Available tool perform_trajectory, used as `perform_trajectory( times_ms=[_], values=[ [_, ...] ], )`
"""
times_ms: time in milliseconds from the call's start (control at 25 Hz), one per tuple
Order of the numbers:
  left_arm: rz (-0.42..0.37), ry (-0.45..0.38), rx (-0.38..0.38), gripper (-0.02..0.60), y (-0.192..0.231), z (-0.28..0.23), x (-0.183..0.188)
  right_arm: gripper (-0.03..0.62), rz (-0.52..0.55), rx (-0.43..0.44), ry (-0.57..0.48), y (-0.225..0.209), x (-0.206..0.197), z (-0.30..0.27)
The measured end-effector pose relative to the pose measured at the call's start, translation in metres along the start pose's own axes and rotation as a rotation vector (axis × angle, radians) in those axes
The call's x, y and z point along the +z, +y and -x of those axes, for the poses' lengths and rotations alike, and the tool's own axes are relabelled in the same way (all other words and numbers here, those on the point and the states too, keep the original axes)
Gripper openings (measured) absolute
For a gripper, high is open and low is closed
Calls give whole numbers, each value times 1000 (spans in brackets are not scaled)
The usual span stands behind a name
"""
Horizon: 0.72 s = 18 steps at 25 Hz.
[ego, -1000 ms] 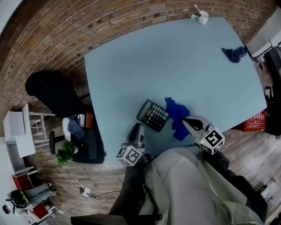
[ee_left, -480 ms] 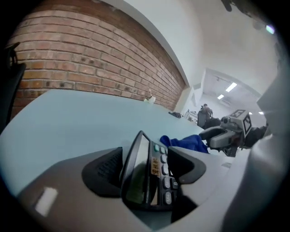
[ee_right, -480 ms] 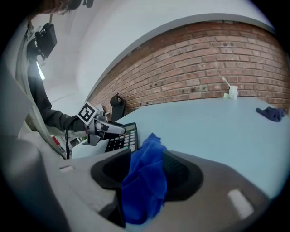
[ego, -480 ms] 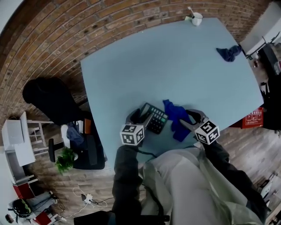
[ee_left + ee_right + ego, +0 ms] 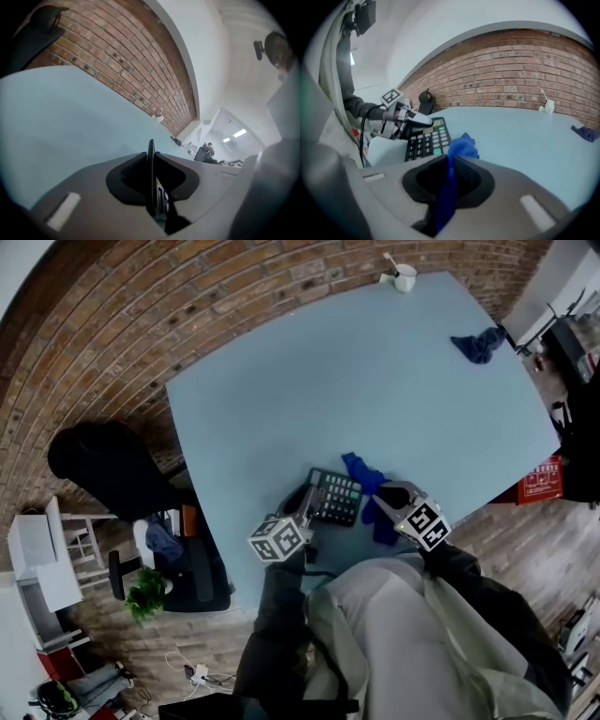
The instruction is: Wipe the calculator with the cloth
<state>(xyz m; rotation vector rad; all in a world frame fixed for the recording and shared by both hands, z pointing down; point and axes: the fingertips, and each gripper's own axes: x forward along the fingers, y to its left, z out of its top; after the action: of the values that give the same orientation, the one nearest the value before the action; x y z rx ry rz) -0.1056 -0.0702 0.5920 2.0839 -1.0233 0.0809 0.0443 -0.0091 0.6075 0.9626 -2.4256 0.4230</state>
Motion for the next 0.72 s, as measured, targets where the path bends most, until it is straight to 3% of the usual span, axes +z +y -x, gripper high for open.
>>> perform_trajectory(
  times_ms=[120,280,520,600,720],
  values=[
    [125,-67,-43,57,-12,10,-1,46,-34,-15,-78,-3,41,11],
    [236,-222,-70,60,-31,21,23,46,-20,33,-78,12,82,-6],
    [234,-360,-44,60,-59,38,51,43,240,321,-21,118,123,-5],
    [227,-390,-44,60,-69,45,62,43,249,290,-34,107,131,6],
    [272,-442,-36,60,-75,64,89,41,124,120,-144,42,154,35]
  ],
)
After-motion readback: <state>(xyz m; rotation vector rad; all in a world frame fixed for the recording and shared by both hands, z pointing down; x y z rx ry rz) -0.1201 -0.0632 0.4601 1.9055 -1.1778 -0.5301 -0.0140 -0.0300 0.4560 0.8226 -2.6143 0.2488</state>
